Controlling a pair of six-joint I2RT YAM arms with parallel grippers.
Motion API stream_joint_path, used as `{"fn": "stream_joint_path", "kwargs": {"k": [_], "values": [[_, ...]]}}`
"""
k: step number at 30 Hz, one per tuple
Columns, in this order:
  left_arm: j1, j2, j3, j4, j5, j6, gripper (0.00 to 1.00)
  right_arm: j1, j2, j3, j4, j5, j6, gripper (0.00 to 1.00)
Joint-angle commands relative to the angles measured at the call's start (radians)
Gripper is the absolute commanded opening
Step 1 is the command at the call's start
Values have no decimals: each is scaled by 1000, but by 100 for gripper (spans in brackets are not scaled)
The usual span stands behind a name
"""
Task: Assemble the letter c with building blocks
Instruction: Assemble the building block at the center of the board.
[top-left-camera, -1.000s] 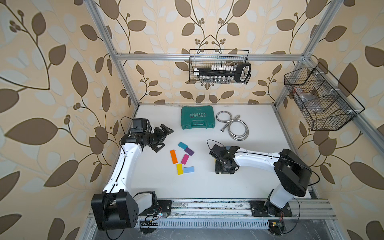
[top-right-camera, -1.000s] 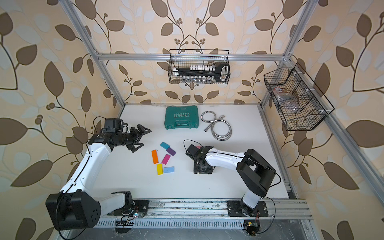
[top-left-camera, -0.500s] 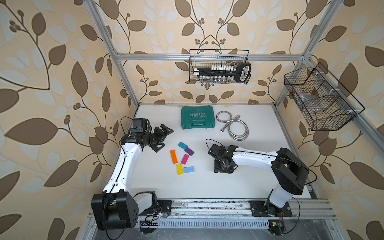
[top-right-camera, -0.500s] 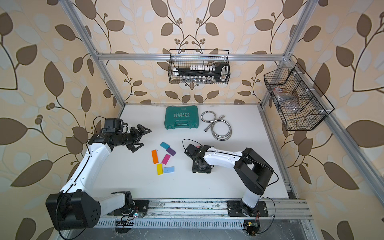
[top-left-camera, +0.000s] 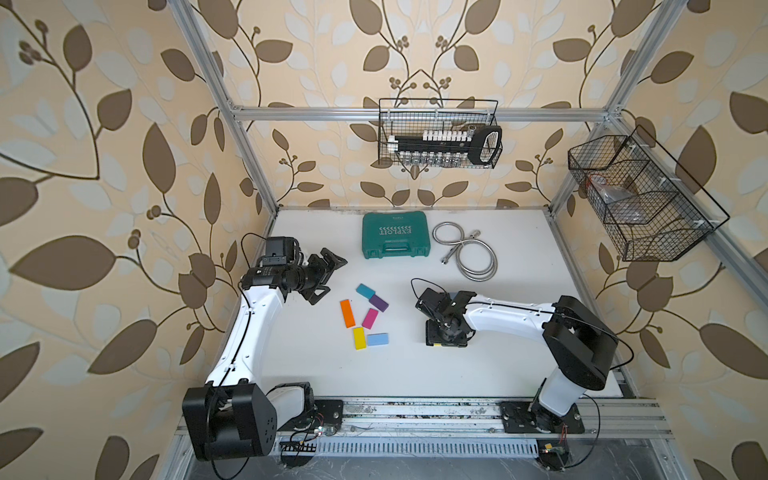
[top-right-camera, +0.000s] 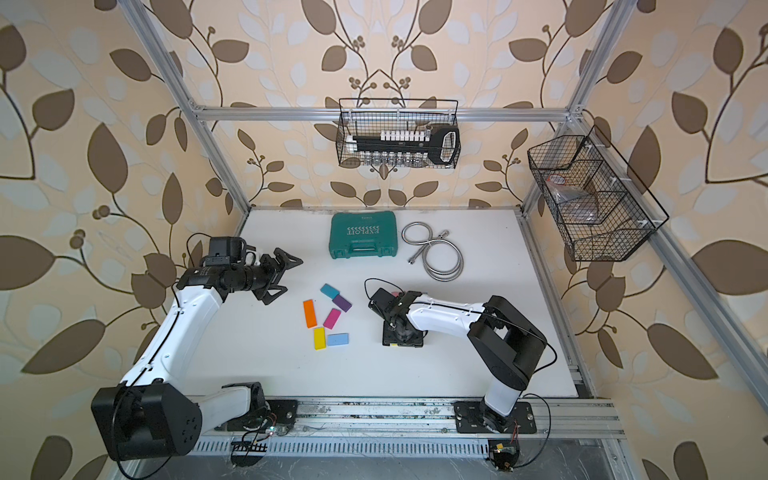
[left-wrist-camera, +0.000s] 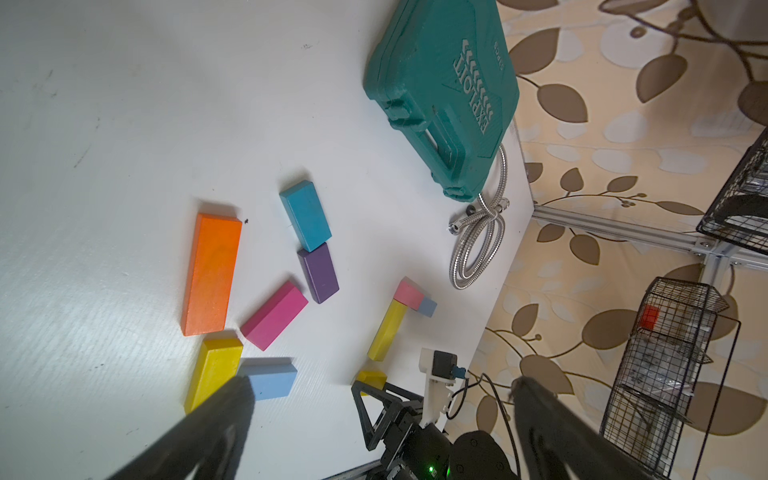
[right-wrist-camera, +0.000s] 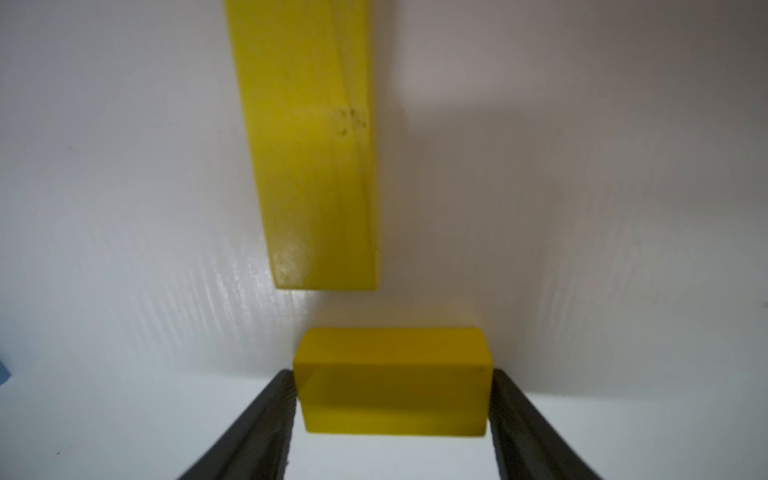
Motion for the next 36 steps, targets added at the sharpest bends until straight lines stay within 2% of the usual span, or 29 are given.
{"fn": "stream_joint_path", "kwargs": {"k": [1, 16, 36], "values": [[8, -11, 12, 18, 13, 10, 99, 5, 2, 21, -10, 13, 12, 70], [9, -11, 10, 22, 13, 7, 99, 7, 13, 24, -11, 25, 20, 57], [7, -11, 13, 22, 13, 9, 99, -11, 27, 45, -20, 53, 3, 58]]}}
